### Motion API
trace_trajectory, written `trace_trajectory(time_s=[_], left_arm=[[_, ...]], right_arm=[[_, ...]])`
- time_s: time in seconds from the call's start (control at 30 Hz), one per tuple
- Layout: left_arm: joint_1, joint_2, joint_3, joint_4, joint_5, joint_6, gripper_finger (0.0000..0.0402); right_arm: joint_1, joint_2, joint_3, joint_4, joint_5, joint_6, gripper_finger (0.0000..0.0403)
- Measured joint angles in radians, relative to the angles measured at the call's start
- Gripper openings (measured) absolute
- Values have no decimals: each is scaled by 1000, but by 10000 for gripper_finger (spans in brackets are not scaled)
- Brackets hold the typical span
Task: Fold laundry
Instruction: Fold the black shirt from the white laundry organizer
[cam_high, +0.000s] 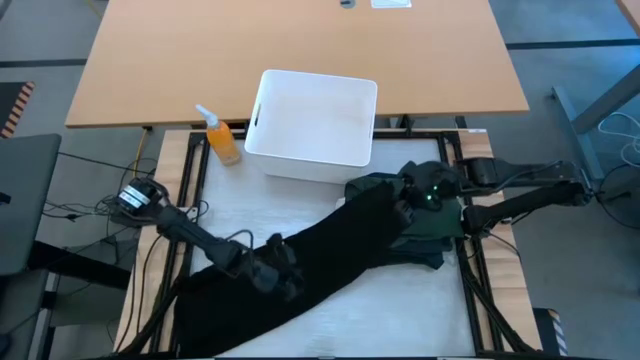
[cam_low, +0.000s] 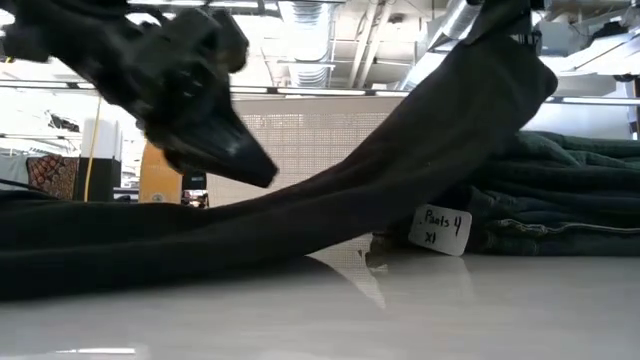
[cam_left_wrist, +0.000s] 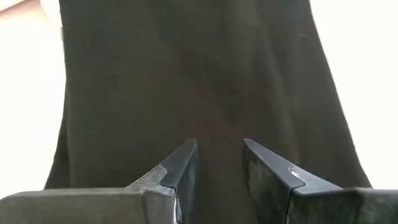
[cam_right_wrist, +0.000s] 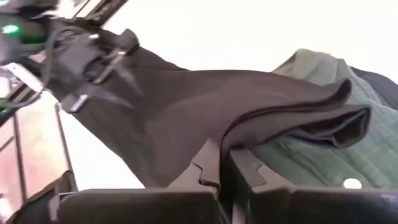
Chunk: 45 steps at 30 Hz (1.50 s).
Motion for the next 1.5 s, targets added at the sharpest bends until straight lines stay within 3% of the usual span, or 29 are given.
trace_trajectory(time_s=[0.2,0.37,0.53,0.83,1.0,1.13,1.3,1.5], left_arm=[[126,96,19,130,119,102,114],[213,313,172,171,187,228,114],[262,414,324,139,228,296,114],[300,420,469,-20,213,359,114],[312,419,499,-125,230,356,114],[299,329,496,-350,237,357,114],[233,120,498,-814,256,333,114],[77,-160,497,-1342,117,61,114]], right_arm=[[1,0,16,-11,-25,2,29],[0,4,16,-37,-25,5,29],[-24,-2,56,-42,-67,-22,28],[-57,21,238,-47,-101,-116,28],[3,71,252,22,-119,-115,29],[76,160,255,137,-119,-124,29],[119,306,267,310,-142,-142,29],[132,527,366,477,-145,-213,29]])
